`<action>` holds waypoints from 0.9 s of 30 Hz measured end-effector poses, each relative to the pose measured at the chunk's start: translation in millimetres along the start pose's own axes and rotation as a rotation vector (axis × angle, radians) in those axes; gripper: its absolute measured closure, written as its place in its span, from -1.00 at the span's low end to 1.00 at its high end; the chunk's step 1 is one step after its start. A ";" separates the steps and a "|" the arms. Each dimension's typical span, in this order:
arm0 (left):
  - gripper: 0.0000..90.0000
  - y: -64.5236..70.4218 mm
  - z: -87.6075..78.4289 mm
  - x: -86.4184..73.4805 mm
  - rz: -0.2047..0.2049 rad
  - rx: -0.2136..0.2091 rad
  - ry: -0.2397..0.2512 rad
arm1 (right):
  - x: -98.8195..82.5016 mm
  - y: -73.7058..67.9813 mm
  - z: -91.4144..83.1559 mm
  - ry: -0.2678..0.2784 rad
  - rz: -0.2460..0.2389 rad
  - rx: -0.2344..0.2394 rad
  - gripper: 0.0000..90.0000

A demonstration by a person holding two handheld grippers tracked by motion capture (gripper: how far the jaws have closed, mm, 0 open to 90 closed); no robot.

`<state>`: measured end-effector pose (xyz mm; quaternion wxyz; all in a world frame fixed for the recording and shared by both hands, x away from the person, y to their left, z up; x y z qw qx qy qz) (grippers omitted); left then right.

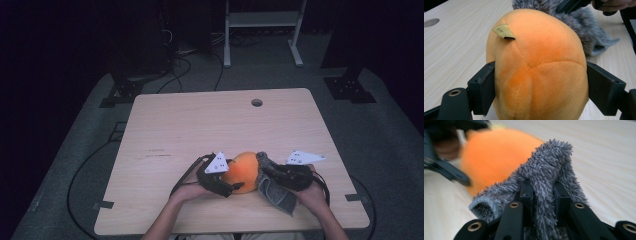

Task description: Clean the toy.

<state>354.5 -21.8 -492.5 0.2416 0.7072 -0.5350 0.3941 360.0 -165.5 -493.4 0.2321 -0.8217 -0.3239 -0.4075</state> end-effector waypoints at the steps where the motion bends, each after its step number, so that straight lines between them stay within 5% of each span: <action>1: -0.56 0.1 -0.4 -0.5 0.002 -0.003 0.000 | -3.6 4.3 0.8 -0.012 0.016 -0.007 0.62; 5: -0.56 1.7 -1.3 -1.9 0.013 -0.014 0.003 | -6.3 14.8 -0.4 -0.021 0.044 -0.035 0.62; 9: -0.56 4.2 1.6 -1.8 0.024 -0.020 0.009 | 13.2 3.4 -4.8 0.031 -0.001 -0.042 0.62; 13: -0.56 6.5 0.2 -2.4 0.047 -0.019 0.007 | 6.1 6.6 0.3 0.015 0.041 0.005 0.62; 16: -0.56 9.3 0.4 -1.6 0.070 -0.017 0.006 | -5.8 18.7 2.9 -0.036 0.061 -0.029 0.62; 19: -0.58 13.3 1.8 0.2 0.105 -0.016 0.003 | -3.2 17.9 -3.3 -0.035 0.030 -0.049 0.62; 24: -0.58 21.1 4.1 2.5 0.157 -0.025 0.011 | 31.0 -5.5 -21.0 0.078 -0.020 0.020 0.62; 27: -0.64 23.7 3.2 6.5 0.131 -0.040 0.018 | 40.8 -16.7 -24.6 0.103 -0.031 0.079 0.63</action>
Point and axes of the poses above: each handheld gripper's, and its own axes: z roughly forward along the jaws, x roughly out of its top, y roughly to its right, the point moved 10 cm from there along z, roughly forward along the jaws, and after that the axes turned 3 degrees about -y, right-handed, at the moved point
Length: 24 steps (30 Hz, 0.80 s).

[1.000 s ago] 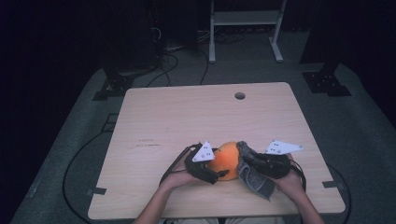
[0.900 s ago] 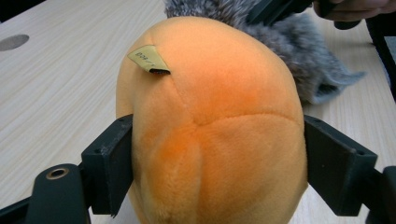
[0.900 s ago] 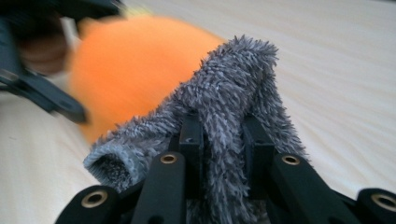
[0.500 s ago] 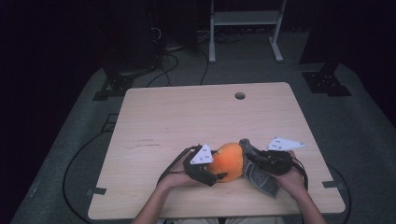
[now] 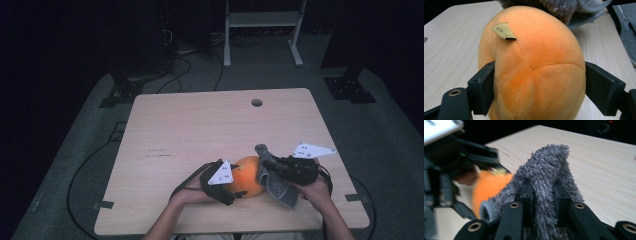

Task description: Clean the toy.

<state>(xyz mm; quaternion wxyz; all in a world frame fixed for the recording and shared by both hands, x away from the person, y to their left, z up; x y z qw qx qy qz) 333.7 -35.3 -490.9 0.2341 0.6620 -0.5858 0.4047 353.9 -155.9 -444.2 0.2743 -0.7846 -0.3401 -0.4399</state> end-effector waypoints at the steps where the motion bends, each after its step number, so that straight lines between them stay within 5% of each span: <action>1: -0.71 -2.5 -1.5 2.5 -0.037 -0.001 0.006 | -3.2 0.2 3.5 -0.020 -0.012 -0.010 0.63; 3: -0.80 -9.9 -2.4 4.0 -0.126 0.008 -0.006 | -11.8 -0.1 10.2 -0.044 -0.003 -0.003 0.63; 5: -0.83 -10.2 -0.1 1.9 -0.156 -0.002 -0.022 | -15.2 1.0 10.8 -0.043 0.018 0.011 0.63; 9: -0.62 -5.8 1.2 3.5 -0.110 0.003 -0.011 | -25.5 13.2 8.1 -0.057 0.056 0.017 0.63; 14: -0.59 0.1 -1.3 1.0 -0.050 -0.024 -0.016 | -43.1 35.7 4.3 -0.104 0.115 -0.037 0.63; 20: -0.59 9.1 -1.2 -0.7 0.026 -0.062 -0.024 | -8.1 7.7 -4.3 0.004 0.069 0.053 0.63; 24: -0.59 8.1 -3.1 -2.5 0.018 -0.061 -0.044 | -15.0 3.4 7.3 -0.032 0.052 0.053 0.62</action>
Point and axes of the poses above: each handheld gripper's, and its own axes: z roughly forward along the jaws, x roughly out of its top, y roughly to its right, the point moved 10 cm from there along z, roughly forward along the jaws, and after that the axes turned 3 degrees about -y, right-handed, at the moved point
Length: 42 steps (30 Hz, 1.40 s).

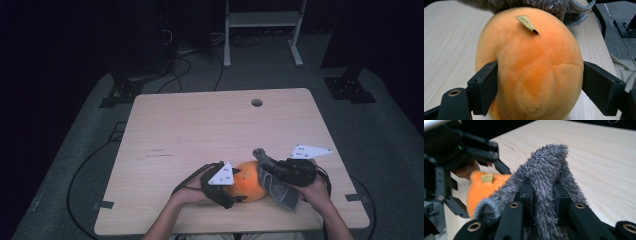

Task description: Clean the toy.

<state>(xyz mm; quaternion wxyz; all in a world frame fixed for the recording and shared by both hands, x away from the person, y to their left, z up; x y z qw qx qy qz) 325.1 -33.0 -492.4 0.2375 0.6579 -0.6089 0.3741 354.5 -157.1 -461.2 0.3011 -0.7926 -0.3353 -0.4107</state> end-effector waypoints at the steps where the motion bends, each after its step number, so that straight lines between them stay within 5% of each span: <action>1: -0.59 -1.2 -0.7 0.3 -0.006 0.002 0.005 | -2.3 3.4 0.3 0.003 0.026 0.009 0.62; 4: -0.60 -4.2 -1.2 -0.2 -0.041 0.005 0.020 | -14.7 19.5 -0.1 -0.028 0.062 -0.032 0.63; 8: -0.60 -3.3 -0.6 -0.5 -0.039 -0.001 0.023 | -29.0 35.3 -3.3 -0.075 0.091 -0.089 0.63; 13: -0.62 -2.4 -0.8 -2.4 -0.038 -0.019 0.020 | -13.3 21.2 -7.7 -0.003 0.086 -0.036 0.63; 15: -0.62 -2.7 -1.1 -2.7 -0.038 -0.019 0.021 | -13.1 18.9 -4.0 -0.019 0.066 -0.036 0.63; 22: -0.62 -2.4 -2.2 -3.2 -0.030 -0.020 0.021 | -23.6 30.5 -5.3 -0.039 0.118 -0.043 0.63; 26: -0.62 -2.2 -0.6 -2.1 -0.030 -0.017 0.030 | -0.6 10.4 -15.7 0.044 0.083 0.026 0.63; 29: -0.62 -0.3 0.4 -1.1 -0.017 -0.017 0.029 | 13.1 -9.1 -12.5 0.058 0.020 0.066 0.63; 32: -0.61 -0.8 0.2 -1.6 -0.019 -0.015 0.025 | 9.7 -13.9 -0.1 -0.007 -0.051 0.020 0.63; 40: -0.60 -0.2 -0.3 -2.1 -0.019 -0.029 0.038 | -2.0 0.8 -1.9 -0.030 -0.024 -0.016 0.63; 42: -0.60 -0.6 -0.5 -2.2 -0.021 -0.029 0.038 | -6.3 8.1 -2.5 -0.028 0.014 -0.010 0.63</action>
Point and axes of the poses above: each handheld gripper's, and its own axes: z roughly forward along the jaws, x roughly out of its top, y roughly to its right, the point moved 10 cm from there along z, roughly forward along the jaws, and after that the axes turned 3 degrees about -y, right-handed, at the moved point
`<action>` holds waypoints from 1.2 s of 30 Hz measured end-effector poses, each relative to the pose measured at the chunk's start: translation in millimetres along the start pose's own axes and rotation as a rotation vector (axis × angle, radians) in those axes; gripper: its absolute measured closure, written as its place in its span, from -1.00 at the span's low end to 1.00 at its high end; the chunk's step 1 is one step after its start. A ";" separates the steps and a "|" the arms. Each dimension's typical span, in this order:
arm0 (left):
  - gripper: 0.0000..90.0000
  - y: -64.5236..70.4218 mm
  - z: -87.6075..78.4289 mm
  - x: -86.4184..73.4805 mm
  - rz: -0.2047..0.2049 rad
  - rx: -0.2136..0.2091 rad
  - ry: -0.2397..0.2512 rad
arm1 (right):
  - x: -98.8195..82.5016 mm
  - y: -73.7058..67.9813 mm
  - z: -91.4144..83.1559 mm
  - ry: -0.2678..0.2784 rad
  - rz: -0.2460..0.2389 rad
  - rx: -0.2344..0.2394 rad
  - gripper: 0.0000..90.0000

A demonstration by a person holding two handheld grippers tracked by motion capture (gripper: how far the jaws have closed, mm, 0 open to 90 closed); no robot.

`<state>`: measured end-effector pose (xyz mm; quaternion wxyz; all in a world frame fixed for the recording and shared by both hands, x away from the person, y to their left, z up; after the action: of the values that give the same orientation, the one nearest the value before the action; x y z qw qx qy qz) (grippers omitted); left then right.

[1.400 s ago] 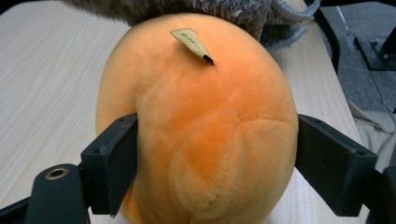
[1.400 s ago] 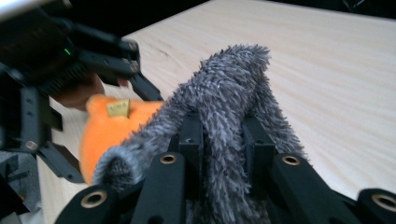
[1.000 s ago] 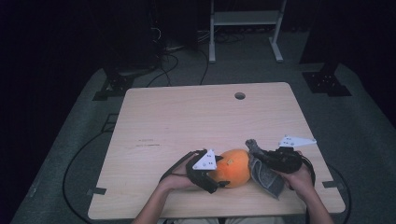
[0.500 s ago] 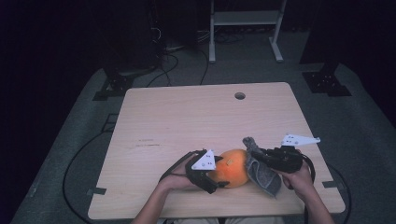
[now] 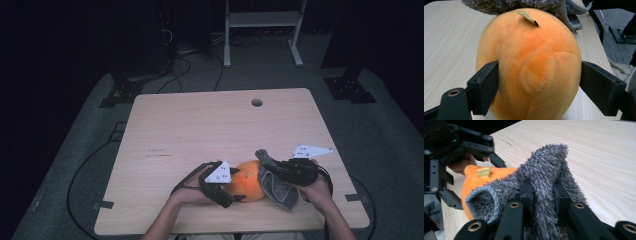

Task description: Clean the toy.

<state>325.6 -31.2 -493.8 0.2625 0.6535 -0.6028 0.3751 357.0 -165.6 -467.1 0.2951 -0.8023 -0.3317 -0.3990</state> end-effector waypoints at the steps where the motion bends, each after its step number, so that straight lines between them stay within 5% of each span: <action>1: -0.60 -0.1 0.0 -0.1 0.001 0.000 0.000 | -1.5 2.1 -0.1 0.000 0.014 0.005 0.63; 3: -0.60 -0.4 0.0 0.0 0.000 0.001 0.002 | -4.9 7.8 -0.1 0.007 0.060 0.024 0.62; 11: -0.61 -2.3 -1.6 -2.0 -0.007 0.006 0.004 | -29.0 33.8 -1.0 -0.078 0.123 -0.046 0.62; 16: -0.62 -1.9 0.0 -1.5 -0.019 0.002 0.020 | -4.4 15.2 -11.1 0.022 0.075 0.009 0.63; 19: -0.62 -0.4 0.8 -1.5 -0.003 0.003 0.015 | 3.4 0.6 -7.0 0.036 0.037 0.062 0.62; 22: -0.62 0.1 1.3 -0.4 -0.006 0.007 0.018 | -5.1 6.2 -0.2 0.006 0.047 0.041 0.62; 25: -0.62 0.0 0.8 -0.9 -0.002 0.011 0.013 | -23.2 27.0 0.8 -0.083 0.044 -0.070 0.62; 27: -0.62 -0.6 0.4 -1.0 -0.003 0.011 0.013 | -34.1 33.1 0.1 -0.117 0.053 -0.090 0.63; 33: -0.62 -1.7 1.5 -0.8 -0.005 0.009 0.016 | 2.1 1.2 -11.9 0.018 -0.010 -0.021 0.63; 36: -0.64 -1.1 1.3 -1.1 -0.003 0.006 0.011 | 8.1 -20.0 -5.6 0.005 -0.088 0.009 0.62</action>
<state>326.9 -31.4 -495.3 0.2645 0.6531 -0.5991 0.3803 342.9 -155.2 -453.3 0.2819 -0.7847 -0.3676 -0.4120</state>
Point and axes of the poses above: each handheld gripper's, and its own axes: z roughly forward along the jaws, x roughly out of its top, y roughly to its right, the point moved 10 cm from there along z, roughly forward along the jaws, and after that the axes turned 3 degrees about -y, right-handed, at the moved point
